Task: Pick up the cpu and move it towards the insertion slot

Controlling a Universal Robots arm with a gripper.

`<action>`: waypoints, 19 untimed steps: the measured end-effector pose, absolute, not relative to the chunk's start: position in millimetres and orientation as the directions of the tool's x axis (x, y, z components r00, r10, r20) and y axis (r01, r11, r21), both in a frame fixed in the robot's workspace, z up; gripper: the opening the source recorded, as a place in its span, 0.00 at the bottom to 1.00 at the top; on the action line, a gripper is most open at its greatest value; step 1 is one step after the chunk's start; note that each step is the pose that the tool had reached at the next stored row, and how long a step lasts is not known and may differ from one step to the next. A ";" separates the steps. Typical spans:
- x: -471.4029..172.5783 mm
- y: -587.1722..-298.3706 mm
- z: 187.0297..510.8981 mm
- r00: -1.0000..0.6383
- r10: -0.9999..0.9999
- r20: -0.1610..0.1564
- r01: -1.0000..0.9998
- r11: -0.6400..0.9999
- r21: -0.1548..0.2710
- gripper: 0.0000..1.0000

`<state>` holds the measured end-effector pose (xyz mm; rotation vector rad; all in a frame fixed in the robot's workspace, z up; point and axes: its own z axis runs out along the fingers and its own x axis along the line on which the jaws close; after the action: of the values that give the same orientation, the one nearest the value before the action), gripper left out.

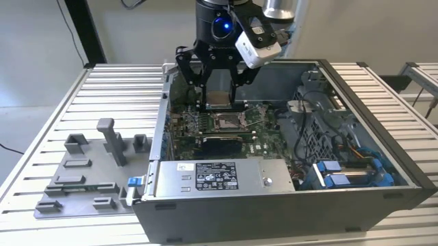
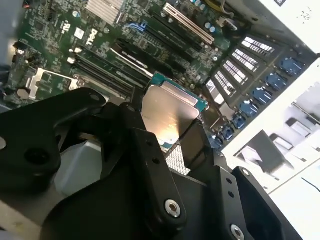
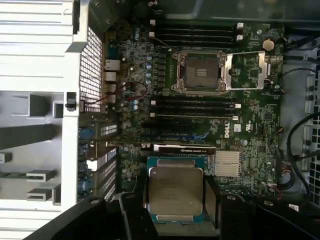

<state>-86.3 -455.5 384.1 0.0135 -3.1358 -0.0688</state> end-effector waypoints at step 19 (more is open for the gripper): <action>-31.0 -455.6 384.0 -1.000 -0.009 0.005 -0.008 0.999 0.044 0.00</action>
<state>-31.0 -455.6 384.0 0.0133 -3.1358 -0.0689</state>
